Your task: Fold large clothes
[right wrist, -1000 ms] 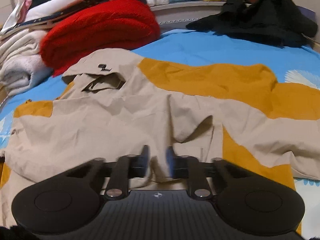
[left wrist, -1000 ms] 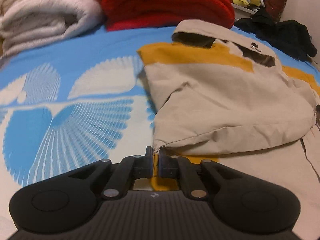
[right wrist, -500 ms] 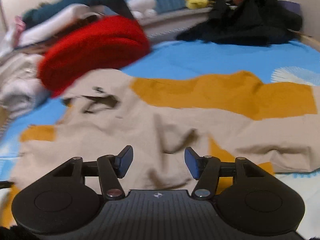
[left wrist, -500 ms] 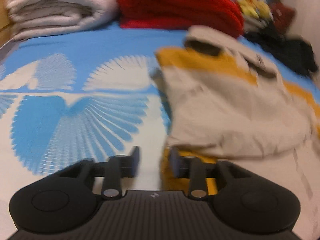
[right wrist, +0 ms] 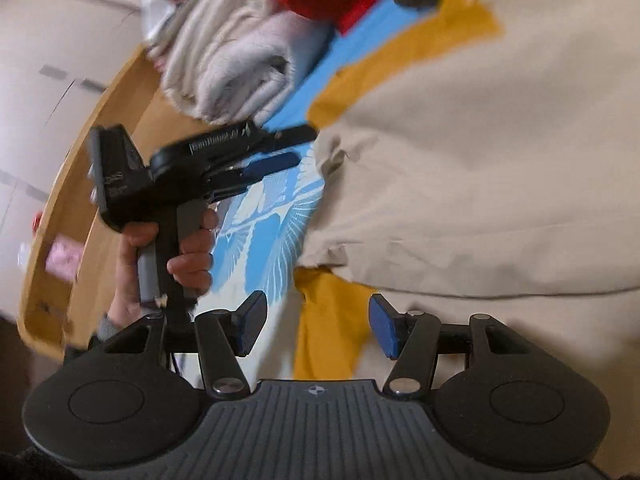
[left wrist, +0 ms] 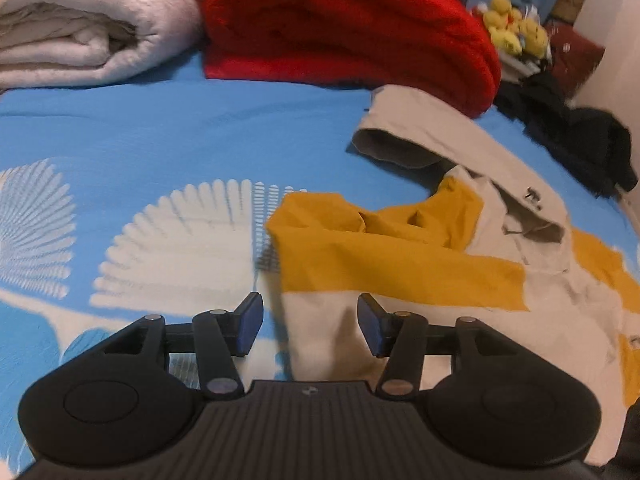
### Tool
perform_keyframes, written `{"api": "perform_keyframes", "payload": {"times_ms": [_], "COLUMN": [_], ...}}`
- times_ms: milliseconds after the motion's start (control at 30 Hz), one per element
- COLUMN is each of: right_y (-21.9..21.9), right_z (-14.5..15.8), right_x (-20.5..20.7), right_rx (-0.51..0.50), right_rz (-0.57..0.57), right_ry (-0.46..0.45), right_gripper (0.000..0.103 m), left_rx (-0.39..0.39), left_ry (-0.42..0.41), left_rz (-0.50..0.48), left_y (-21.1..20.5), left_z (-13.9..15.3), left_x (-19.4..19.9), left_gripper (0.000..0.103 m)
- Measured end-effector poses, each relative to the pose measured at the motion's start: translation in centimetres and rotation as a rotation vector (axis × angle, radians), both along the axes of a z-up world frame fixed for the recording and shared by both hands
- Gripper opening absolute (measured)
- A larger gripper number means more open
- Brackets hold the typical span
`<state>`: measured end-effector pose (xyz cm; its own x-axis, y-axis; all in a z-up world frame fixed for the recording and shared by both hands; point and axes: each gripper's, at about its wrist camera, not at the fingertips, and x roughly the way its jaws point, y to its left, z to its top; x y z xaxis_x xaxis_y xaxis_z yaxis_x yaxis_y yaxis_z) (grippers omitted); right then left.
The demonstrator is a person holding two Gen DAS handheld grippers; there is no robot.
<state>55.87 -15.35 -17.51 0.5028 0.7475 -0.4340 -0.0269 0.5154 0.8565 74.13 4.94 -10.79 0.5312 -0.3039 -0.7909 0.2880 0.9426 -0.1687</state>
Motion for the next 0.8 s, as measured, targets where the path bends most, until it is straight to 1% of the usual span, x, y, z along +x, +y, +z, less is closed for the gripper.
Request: {"api": "perform_keyframes", "payload": {"times_ms": [33, 67, 100, 133, 167, 200, 233, 300, 367, 400, 433, 467, 500, 533, 567, 600, 633, 667, 700, 733, 767, 800], "right_y": [0.4, 0.8, 1.1, 1.3, 1.3, 1.5, 1.8, 2.2, 2.4, 2.4, 2.6, 3.0, 3.6, 3.8, 3.7, 3.6, 3.5, 3.1, 2.1, 0.9, -0.7, -2.6], "right_z": [-0.5, -1.1, -1.6, -2.2, -2.6, -2.8, -3.0, -3.1, -3.1, -3.0, -3.2, -3.6, -4.1, -4.5, -4.6, -4.2, -3.3, -2.1, -0.4, 1.2, 2.9, 4.5], "right_x": [0.7, 1.7, 2.3, 2.9, 3.4, 3.6, 3.6, 3.0, 1.9, 1.3, 0.9, 0.6, 0.4, 0.3, 0.2, 0.1, -0.3, -0.9, -1.7, -2.3, -3.0, -3.7], "right_rx": [0.026, 0.068, 0.108, 0.144, 0.152, 0.134, 0.102, 0.029, 0.006, 0.007, -0.011, -0.022, -0.026, -0.001, 0.022, 0.034, 0.04, 0.031, 0.0, -0.039, -0.089, -0.159], "right_rz": [-0.03, -0.064, -0.09, -0.126, -0.166, -0.181, -0.184, -0.151, -0.125, -0.114, -0.092, -0.047, -0.006, 0.02, 0.035, 0.052, 0.09, 0.112, 0.109, 0.09, 0.043, -0.032], "right_ry": [0.023, 0.048, 0.075, 0.105, 0.131, 0.145, 0.148, 0.156, 0.144, 0.132, 0.15, 0.173, 0.162, 0.152, 0.161, 0.164, 0.139, 0.096, 0.032, -0.028, -0.092, -0.162], "right_gripper": [0.059, 0.059, 0.059, 0.059, 0.049, 0.004, 0.001, 0.0, 0.0, 0.0, 0.0, 0.0, 0.0, 0.0, 0.0, 0.004, 0.004, 0.005, 0.012, 0.018, 0.026, 0.028], "left_rx": [0.011, 0.017, 0.016, 0.021, 0.033, 0.048, 0.066, 0.105, 0.131, 0.15, 0.154, 0.14, 0.145, 0.167, 0.182, 0.182, 0.177, 0.165, 0.16, 0.165, 0.165, 0.137], "left_ry": [-0.007, -0.012, -0.028, -0.05, -0.065, -0.082, -0.088, -0.101, -0.092, -0.112, -0.112, -0.087, -0.079, -0.088, -0.106, -0.116, -0.111, -0.109, -0.132, -0.176, -0.215, -0.238], "left_rz": [-0.004, -0.009, -0.008, -0.011, -0.015, -0.011, -0.009, -0.005, 0.008, 0.03, 0.045, 0.058, 0.065, 0.071, 0.079, 0.085, 0.089, 0.092, 0.097, 0.096, 0.077, 0.048], "left_y": [-0.4, -0.8, -1.0, -1.5, -1.7, -2.1, -2.4, -3.2, -3.8, -4.1, -4.2, -4.1, -4.1, -4.1, -3.9, -3.4, -2.8, -2.1, -1.4, -1.2, -1.1, -1.2], "left_z": [-0.4, -0.8, -1.0, -1.0, -1.1, -1.1, -1.1, -1.2, -1.5, -1.6, -1.7, -1.9, -2.1, -2.2, -2.0, -1.6, -1.1, -0.5, 0.3, 1.0, 1.8, 2.4], "left_x": [0.3, 0.5, 0.8, 1.0, 1.0, 1.1, 1.3, 1.7, 2.2, 2.4, 2.7, 3.1, 3.3, 3.2, 2.9, 2.3, 1.8, 1.2, 0.1, -1.2, -2.5, -3.8], "left_gripper": [0.057, 0.05, 0.04, 0.014, 0.006, 0.004, 0.002, 0.002, 0.001, 0.001, 0.001, 0.001, 0.001, 0.003, 0.008, 0.015, 0.042, 0.071, 0.078, 0.08, 0.08, 0.08]}}
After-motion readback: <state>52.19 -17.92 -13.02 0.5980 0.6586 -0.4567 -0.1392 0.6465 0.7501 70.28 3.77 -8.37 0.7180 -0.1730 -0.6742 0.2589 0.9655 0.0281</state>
